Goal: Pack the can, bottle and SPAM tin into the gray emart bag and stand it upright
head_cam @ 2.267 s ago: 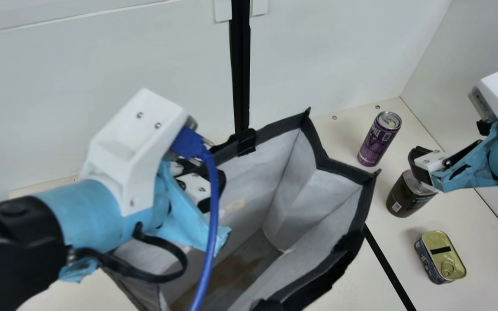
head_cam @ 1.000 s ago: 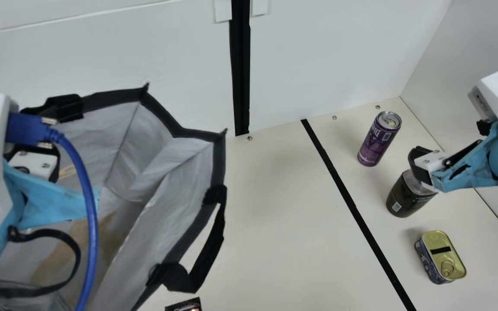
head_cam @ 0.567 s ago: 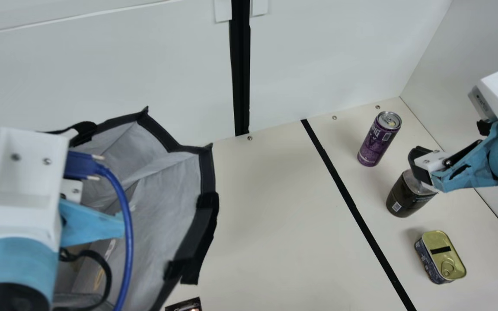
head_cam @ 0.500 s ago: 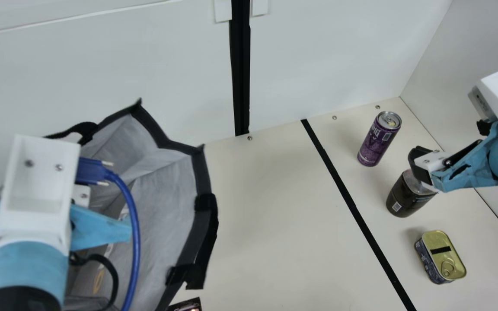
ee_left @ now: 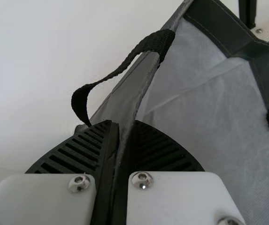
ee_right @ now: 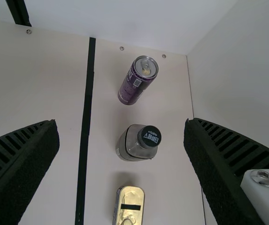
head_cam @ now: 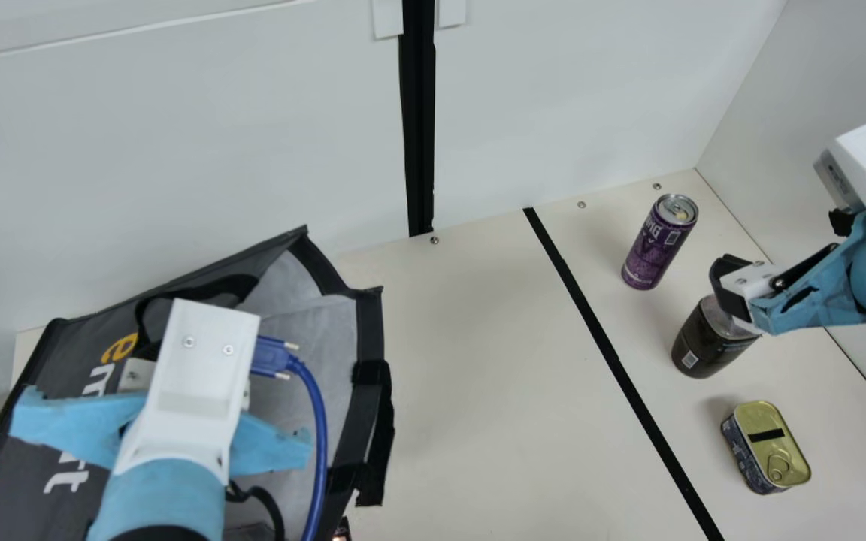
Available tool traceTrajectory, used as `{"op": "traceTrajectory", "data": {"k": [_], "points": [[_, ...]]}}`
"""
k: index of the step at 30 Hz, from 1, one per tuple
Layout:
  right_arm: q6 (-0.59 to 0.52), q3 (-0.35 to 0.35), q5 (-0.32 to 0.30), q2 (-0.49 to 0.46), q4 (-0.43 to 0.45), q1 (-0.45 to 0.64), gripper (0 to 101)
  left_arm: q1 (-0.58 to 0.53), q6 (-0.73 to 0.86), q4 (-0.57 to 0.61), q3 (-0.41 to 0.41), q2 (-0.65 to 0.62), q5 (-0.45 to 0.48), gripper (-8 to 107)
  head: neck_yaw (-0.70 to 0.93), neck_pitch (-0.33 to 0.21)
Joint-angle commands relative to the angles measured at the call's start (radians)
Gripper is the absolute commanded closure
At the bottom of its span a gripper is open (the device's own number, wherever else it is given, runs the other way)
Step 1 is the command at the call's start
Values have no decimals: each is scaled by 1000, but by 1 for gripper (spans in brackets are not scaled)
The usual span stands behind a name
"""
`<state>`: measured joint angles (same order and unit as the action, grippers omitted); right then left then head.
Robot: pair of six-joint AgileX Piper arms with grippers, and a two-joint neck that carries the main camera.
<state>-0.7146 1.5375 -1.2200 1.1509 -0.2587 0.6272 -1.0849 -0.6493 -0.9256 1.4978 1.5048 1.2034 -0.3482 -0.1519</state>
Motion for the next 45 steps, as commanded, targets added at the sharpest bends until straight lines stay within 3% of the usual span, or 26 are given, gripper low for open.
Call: {"op": "traceTrajectory", "data": {"k": [1,9,25,45], "points": [[0,0,0,0,0,0,6,-2,-1,15,-10,1,-12,107,-1,-23],[0,0,0,0,0,0,6,22,9,165,-45,-8,-103,107,-1,-23],[0,0,0,0,0,0,6,223,196,685,-123,-41,-332,107,-1,-23],[0,0,0,0,0,0,6,412,478,1173,-186,-54,-428,107,-1,-23]]}}
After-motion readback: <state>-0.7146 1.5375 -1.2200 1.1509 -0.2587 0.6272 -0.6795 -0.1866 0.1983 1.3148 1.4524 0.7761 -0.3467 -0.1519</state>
